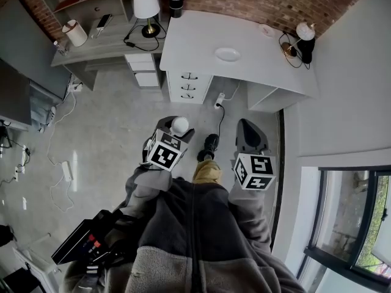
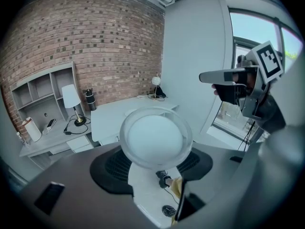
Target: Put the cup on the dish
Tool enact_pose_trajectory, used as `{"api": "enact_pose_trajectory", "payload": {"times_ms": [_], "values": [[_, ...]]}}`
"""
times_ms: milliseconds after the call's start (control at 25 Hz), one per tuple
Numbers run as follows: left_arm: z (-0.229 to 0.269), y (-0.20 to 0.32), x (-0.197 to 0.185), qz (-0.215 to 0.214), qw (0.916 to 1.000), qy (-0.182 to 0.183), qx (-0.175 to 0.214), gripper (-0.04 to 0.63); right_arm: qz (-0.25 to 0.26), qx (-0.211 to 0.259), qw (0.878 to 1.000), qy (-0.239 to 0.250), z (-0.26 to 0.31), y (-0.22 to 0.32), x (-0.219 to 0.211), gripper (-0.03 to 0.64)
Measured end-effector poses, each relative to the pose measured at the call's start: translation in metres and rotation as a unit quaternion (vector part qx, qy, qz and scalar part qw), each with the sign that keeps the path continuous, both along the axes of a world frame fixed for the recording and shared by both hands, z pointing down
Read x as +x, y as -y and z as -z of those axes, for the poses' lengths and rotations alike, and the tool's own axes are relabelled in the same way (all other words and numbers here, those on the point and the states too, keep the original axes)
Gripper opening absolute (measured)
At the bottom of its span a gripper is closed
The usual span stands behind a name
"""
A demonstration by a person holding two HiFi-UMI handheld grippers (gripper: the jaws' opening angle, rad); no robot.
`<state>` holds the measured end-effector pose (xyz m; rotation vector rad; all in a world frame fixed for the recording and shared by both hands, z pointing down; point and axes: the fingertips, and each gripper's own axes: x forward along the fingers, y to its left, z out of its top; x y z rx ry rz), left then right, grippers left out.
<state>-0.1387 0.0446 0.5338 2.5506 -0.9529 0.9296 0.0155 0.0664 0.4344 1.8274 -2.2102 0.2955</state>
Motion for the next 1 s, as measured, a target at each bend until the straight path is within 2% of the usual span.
{"api": "enact_pose_trajectory", "payload": {"times_ms": [520,1000], "values": [[-0.003,0.13,0.051,0.029,0.9994,0.015,0.004,0.259,0.048,0.008,0.999,0.007,-0.002,0.149,0.047,0.0],[-0.001,0.23,0.117,0.024,0.9992,0.03,-0.005,0.259,0.048,-0.005,0.999,0.024,-0.011,0.25,0.114,0.001]]}}
